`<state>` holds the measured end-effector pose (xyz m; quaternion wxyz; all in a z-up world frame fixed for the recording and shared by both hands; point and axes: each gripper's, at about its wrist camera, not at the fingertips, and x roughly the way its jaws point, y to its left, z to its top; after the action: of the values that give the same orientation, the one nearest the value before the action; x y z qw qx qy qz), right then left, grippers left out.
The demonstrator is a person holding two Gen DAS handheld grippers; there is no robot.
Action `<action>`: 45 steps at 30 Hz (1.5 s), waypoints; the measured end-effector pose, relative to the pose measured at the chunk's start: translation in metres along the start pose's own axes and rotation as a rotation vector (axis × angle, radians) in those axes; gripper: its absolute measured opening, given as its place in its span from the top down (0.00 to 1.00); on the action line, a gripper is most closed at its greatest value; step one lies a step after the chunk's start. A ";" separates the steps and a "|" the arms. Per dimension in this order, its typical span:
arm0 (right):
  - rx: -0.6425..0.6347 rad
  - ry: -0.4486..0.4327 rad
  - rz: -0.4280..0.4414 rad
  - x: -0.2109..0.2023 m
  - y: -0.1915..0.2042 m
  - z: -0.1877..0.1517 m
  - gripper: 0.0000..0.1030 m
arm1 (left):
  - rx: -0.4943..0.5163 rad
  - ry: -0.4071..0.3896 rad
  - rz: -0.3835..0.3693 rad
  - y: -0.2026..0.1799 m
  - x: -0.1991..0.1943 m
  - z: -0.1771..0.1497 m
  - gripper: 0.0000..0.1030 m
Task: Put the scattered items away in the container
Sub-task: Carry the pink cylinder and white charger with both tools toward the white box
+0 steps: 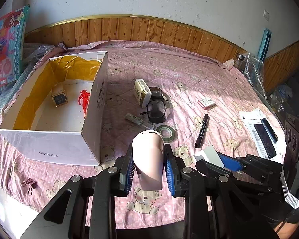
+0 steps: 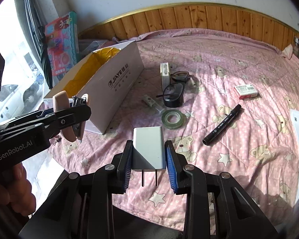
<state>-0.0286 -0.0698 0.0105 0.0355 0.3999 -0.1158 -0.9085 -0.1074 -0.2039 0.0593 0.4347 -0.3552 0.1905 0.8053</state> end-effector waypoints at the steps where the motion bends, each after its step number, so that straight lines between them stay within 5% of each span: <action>1: -0.004 -0.003 0.002 -0.001 0.002 0.001 0.68 | -0.004 -0.006 0.001 0.001 -0.003 0.001 0.72; 15: -0.068 -0.058 0.032 -0.022 0.037 0.026 0.68 | -0.030 -0.080 0.004 0.015 -0.036 0.016 0.72; 45: -0.245 -0.107 0.139 -0.004 0.119 0.097 0.68 | -0.094 -0.152 0.152 0.081 -0.060 0.058 0.72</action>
<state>-0.1008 -0.1670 0.1056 0.1409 0.3348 -0.0331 -0.9311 -0.1764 -0.2468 0.1429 0.3685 -0.2976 0.1452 0.8687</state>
